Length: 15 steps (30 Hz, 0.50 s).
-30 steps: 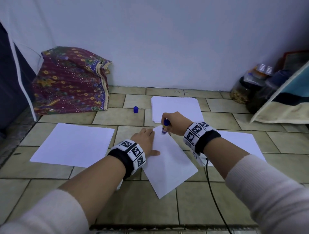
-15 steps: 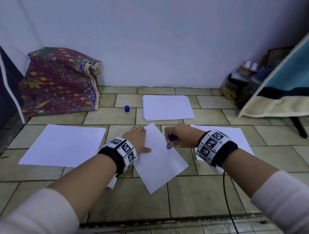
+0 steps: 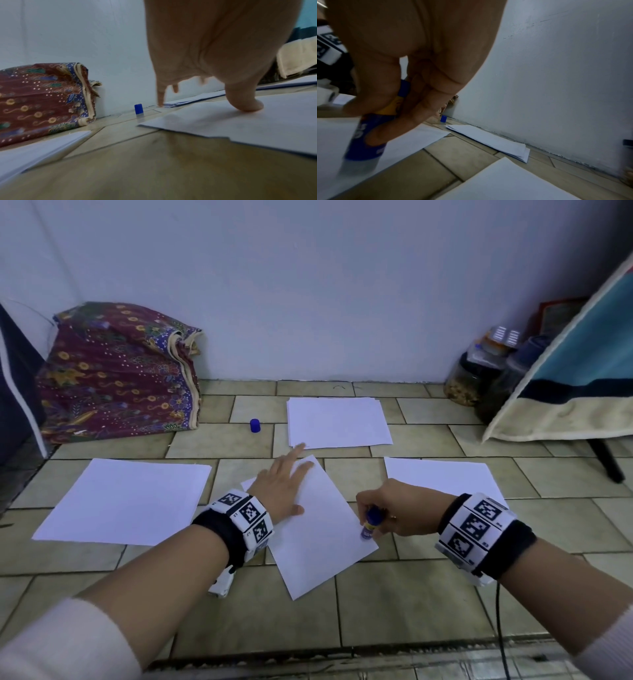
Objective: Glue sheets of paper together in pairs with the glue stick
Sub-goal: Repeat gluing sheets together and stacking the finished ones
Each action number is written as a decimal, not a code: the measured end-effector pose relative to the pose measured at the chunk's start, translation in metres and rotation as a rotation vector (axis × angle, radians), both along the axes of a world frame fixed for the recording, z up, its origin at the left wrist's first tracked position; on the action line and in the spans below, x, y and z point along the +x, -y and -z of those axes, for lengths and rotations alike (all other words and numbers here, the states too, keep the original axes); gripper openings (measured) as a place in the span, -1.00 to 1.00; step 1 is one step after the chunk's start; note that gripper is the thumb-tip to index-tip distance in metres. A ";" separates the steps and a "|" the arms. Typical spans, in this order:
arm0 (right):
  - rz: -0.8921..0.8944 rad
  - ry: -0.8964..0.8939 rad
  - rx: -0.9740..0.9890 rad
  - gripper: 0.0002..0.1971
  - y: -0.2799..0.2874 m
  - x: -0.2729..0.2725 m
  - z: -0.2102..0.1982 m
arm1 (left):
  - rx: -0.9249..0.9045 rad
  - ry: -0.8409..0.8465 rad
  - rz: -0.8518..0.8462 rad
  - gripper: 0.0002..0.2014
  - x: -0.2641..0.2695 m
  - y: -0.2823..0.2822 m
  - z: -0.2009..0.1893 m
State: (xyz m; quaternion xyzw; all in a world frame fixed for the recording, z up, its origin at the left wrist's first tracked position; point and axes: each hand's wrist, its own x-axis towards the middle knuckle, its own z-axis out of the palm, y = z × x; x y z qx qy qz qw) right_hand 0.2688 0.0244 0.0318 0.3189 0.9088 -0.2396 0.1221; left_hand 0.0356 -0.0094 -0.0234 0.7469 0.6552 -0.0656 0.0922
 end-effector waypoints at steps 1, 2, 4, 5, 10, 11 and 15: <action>-0.015 0.010 -0.003 -0.82 0.000 0.000 -0.001 | -0.010 0.020 0.070 -0.25 0.002 0.001 -0.001; -0.019 0.012 -0.010 -0.83 -0.002 -0.001 -0.002 | -0.034 0.020 0.132 -0.29 0.005 0.002 -0.004; 0.013 -0.032 -0.041 -0.83 -0.005 -0.004 -0.006 | -0.087 -0.029 0.222 -0.35 0.008 0.003 -0.009; 0.046 -0.084 -0.053 -0.82 -0.008 -0.005 -0.008 | -0.108 -0.064 0.247 -0.39 0.008 0.002 -0.010; 0.304 -0.346 0.023 -0.84 -0.027 -0.009 -0.015 | -0.152 -0.124 0.143 -0.45 -0.004 0.002 -0.016; 0.334 -0.374 0.040 -0.84 -0.030 -0.010 -0.014 | -0.141 -0.130 0.113 -0.42 -0.004 0.003 -0.017; 0.424 -0.410 0.069 -0.85 -0.042 -0.020 -0.005 | -0.046 -0.038 0.078 -0.38 -0.003 0.006 -0.012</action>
